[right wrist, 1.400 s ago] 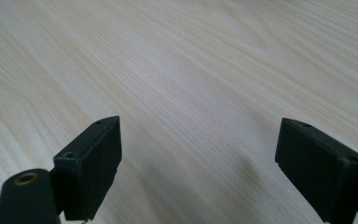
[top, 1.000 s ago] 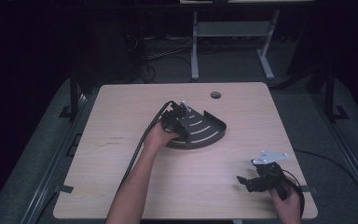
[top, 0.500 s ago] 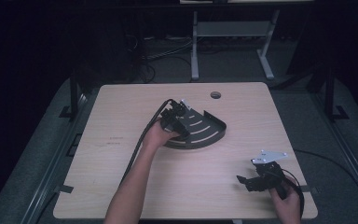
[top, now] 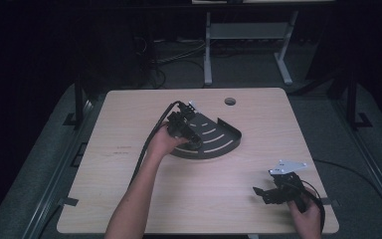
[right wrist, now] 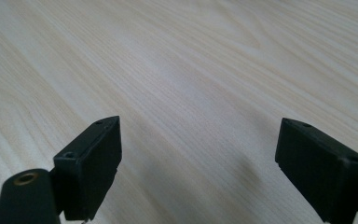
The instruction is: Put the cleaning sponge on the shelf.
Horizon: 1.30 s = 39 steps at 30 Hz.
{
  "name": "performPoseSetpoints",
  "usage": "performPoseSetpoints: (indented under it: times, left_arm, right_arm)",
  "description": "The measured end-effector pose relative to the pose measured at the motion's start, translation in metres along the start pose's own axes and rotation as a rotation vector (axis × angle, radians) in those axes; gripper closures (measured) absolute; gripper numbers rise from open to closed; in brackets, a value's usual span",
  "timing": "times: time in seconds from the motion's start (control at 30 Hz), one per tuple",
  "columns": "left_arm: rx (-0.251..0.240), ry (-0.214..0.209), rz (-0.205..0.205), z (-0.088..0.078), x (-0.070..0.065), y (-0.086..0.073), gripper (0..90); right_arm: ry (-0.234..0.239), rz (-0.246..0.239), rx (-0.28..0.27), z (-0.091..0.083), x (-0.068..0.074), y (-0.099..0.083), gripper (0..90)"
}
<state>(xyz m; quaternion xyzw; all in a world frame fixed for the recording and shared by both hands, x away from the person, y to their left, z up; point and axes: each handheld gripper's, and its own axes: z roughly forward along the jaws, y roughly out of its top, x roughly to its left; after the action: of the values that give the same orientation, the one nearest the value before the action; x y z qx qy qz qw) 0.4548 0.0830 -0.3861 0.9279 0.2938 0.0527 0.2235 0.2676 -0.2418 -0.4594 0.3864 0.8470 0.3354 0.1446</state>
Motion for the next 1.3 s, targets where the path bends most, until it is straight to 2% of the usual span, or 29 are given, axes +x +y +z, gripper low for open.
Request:
performPoseSetpoints:
  times: [0.33,0.5,0.6,0.9,1.13,1.27,1.3]
  left_arm:
    - [-0.014,-0.021,-0.001,-0.006,-0.009,-0.010,18.9]
    - [-0.038,-0.030,-0.010,-0.010,-0.014,-0.018,18.9]
    - [-0.030,-0.037,-0.005,-0.013,-0.017,-0.020,19.0]
    - [-0.050,-0.027,0.018,-0.023,-0.025,-0.024,19.6]
    - [-0.054,-0.022,0.011,-0.029,-0.026,-0.031,19.5]
    - [-0.048,-0.023,0.039,-0.028,-0.033,-0.034,19.6]
    - [-0.050,-0.024,0.034,-0.028,-0.035,-0.034,19.5]
  right_arm:
    - [-0.005,-0.004,0.001,0.000,0.000,0.000,14.0]
    - [-0.005,-0.003,0.006,0.000,0.001,0.000,14.0]
    - [-0.006,-0.006,0.003,0.001,0.001,0.000,14.0]
    - [-0.006,-0.005,0.010,0.000,0.000,0.000,14.0]
    - [-0.007,-0.003,0.012,0.000,0.000,0.000,14.0]
    - [-0.011,-0.005,0.012,0.000,-0.001,0.000,14.0]
    - [-0.009,-0.003,0.010,0.000,-0.001,0.000,14.0]
